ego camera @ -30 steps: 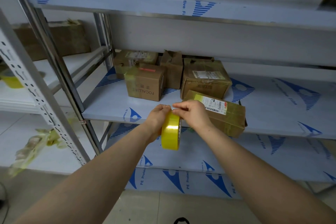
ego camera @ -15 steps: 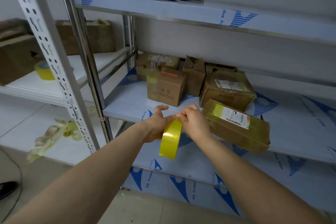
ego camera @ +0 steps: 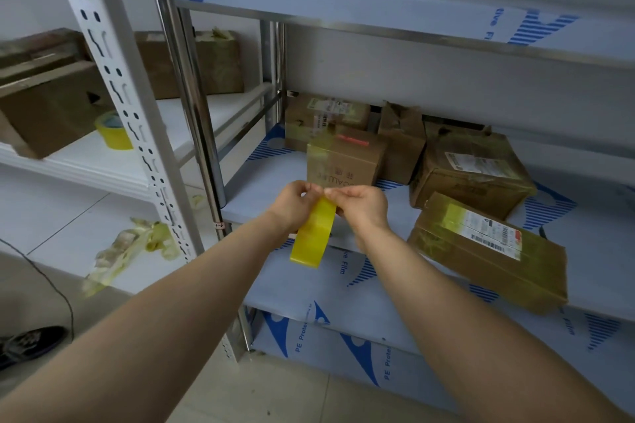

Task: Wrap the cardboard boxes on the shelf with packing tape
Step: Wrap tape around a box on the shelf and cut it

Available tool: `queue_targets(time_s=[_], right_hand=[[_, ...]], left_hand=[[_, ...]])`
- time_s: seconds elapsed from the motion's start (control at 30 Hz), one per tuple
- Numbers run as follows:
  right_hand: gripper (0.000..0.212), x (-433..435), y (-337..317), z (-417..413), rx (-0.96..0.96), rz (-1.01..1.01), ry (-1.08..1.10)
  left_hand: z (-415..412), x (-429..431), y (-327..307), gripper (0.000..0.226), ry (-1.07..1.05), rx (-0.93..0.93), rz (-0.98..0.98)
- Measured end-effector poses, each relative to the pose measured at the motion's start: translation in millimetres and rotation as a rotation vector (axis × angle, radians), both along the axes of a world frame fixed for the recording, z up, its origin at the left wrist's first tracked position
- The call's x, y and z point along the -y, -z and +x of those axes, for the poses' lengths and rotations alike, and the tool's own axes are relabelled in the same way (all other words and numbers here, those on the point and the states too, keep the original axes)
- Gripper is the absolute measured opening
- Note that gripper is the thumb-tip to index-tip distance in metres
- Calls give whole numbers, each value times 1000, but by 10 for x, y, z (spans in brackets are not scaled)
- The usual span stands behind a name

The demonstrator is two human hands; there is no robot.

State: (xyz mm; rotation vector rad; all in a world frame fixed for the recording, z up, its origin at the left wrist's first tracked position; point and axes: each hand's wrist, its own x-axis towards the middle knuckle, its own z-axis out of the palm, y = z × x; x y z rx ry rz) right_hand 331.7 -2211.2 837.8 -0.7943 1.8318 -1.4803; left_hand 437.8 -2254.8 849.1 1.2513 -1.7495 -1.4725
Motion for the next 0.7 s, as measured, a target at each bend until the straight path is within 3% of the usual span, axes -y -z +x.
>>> queue_targets(time_s=[0.1,0.3,0.43,0.7], right_hand=[[11,129,-52,54,132,-62,52],[12,279,-98,38,186,-96,81],[17,334,-49,-23,181,-64,76],[26,510,105,-70,48,-12,96]], left_hand=[[-9,175,-51,16,8,7,-78],[-13,347,-134,17,49,32,-90],[-33,413,-129,24,85,42,-63],[-95,493,-127,9,132,118,-151]])
